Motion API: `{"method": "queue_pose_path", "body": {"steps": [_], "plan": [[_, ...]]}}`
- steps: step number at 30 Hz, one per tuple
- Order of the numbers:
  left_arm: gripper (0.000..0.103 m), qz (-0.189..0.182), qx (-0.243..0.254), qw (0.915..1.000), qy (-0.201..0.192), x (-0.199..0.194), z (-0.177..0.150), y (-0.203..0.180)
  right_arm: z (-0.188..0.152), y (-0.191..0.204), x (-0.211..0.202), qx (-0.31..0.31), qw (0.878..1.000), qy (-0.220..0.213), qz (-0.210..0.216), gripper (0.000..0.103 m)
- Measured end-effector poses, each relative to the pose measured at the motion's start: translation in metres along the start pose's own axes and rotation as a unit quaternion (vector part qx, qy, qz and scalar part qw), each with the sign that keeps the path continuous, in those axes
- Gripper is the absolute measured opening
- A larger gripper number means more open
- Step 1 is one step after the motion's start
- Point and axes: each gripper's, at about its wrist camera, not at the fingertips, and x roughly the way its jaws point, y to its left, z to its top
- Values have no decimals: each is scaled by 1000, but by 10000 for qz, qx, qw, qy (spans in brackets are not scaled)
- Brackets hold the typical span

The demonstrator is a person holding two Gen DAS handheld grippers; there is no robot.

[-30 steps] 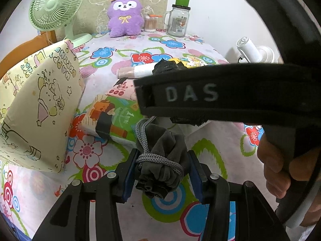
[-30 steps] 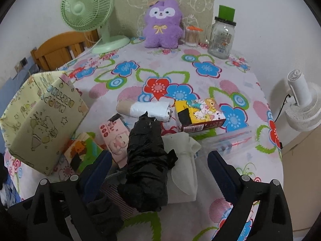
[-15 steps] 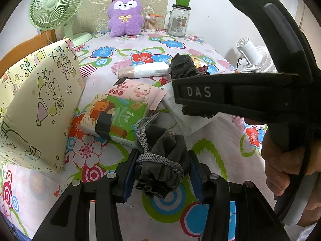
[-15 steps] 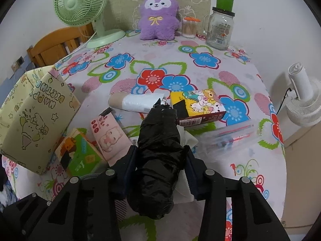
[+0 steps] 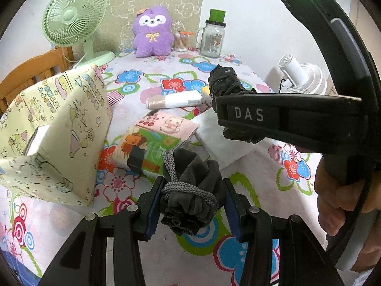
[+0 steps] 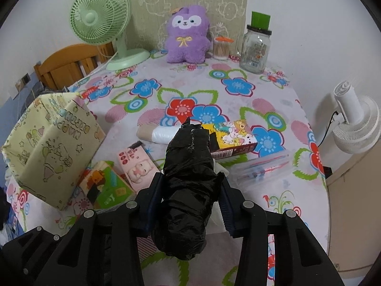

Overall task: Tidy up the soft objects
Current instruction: 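Lift the grey cloth bag with the left tool and carry it over the fabric box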

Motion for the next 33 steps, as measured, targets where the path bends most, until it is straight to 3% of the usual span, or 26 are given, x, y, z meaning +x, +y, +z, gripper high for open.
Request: {"method": "queue_pose_path", "body": {"steps": [13,33], "plan": [[49,152,-128,9988,-440,-42,0,14,7,22,-43,-80,9993,-359,99,47],[49,540,-448,9915,-1100,-95,15,66,35,93,-91,-485,9934,-925,465,47]]}}
